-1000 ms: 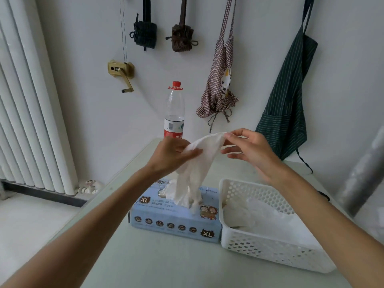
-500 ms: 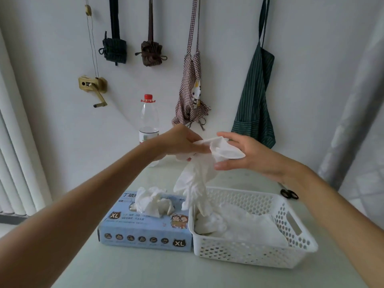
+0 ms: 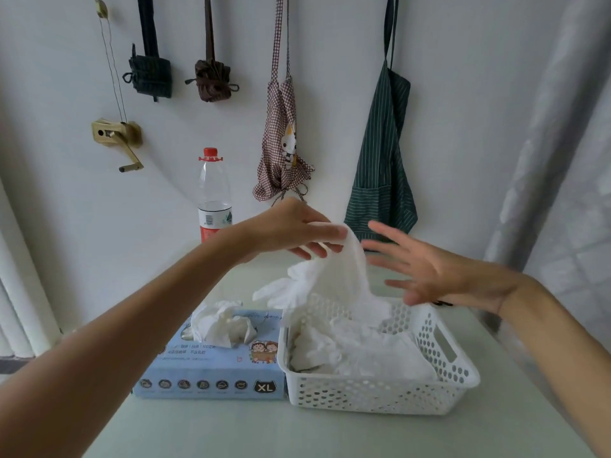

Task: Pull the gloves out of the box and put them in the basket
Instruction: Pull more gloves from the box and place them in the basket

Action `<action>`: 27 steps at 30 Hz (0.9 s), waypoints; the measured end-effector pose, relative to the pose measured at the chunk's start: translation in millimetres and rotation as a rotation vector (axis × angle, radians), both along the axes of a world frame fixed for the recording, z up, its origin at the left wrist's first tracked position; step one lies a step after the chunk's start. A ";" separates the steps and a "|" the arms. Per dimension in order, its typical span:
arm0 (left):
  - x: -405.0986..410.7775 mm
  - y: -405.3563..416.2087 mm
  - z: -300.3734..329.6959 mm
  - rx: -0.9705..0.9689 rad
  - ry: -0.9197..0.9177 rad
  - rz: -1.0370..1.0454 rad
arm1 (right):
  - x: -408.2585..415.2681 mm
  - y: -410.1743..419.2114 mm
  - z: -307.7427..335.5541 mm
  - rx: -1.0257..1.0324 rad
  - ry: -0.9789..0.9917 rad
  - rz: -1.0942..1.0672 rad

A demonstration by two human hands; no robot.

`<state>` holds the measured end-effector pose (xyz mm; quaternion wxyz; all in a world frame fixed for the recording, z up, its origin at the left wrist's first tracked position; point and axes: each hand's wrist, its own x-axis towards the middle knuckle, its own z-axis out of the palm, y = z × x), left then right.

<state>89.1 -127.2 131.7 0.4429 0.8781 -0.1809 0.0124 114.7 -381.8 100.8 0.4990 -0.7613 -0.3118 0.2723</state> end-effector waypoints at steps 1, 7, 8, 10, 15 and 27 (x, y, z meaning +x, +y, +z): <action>1.0 -4.1 1.3 0.005 -0.007 -0.002 | -4.1 12.5 -0.8 0.004 -0.043 -0.050; 6.6 5.4 -6.1 0.018 -0.059 0.043 | -0.2 48.3 -25.9 -0.068 -0.307 -0.430; 7.5 11.6 -10.3 0.029 -0.047 0.054 | 0.6 43.7 -24.2 -0.081 -0.309 -0.463; 11.3 22.5 -20.4 0.024 -0.006 0.077 | 1.3 35.3 -17.5 -0.118 -0.323 -0.535; 21.8 18.7 -47.0 -0.074 0.026 0.121 | 5.4 21.7 7.7 -0.115 -0.354 -0.574; 46.2 -54.7 -107.1 -0.517 -0.312 0.404 | 10.6 52.5 -23.3 0.273 -0.740 -1.053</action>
